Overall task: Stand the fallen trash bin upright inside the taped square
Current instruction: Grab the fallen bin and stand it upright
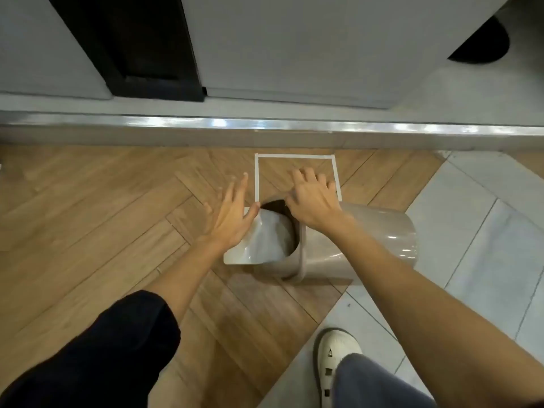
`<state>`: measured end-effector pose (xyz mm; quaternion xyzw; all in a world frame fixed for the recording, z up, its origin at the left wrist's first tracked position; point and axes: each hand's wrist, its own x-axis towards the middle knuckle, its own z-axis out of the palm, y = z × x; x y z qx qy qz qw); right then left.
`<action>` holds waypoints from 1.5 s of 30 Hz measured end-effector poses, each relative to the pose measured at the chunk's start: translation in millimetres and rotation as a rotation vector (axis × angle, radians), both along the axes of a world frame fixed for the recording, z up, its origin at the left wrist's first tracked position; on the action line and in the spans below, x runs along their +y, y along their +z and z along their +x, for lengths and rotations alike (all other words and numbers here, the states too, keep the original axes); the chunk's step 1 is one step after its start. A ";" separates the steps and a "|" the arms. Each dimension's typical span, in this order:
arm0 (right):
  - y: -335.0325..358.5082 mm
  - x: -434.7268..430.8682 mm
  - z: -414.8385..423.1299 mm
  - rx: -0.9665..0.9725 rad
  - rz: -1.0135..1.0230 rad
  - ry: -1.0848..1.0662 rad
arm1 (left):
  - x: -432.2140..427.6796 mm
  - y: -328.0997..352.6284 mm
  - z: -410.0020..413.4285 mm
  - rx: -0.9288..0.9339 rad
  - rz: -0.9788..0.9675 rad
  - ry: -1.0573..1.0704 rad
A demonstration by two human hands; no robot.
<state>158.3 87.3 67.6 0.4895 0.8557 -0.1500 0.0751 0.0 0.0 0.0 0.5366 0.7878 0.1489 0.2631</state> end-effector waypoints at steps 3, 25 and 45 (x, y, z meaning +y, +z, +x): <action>-19.9 -7.7 0.9 0.010 0.077 -0.028 | -6.3 -24.4 -1.4 -0.152 0.005 0.142; 17.5 -51.1 23.7 0.415 -0.086 -0.318 | -48.2 -6.9 24.6 -0.947 -0.201 0.539; 4.1 -122.0 85.5 1.499 -0.168 -1.410 | 30.3 137.2 45.9 -0.368 0.212 -0.344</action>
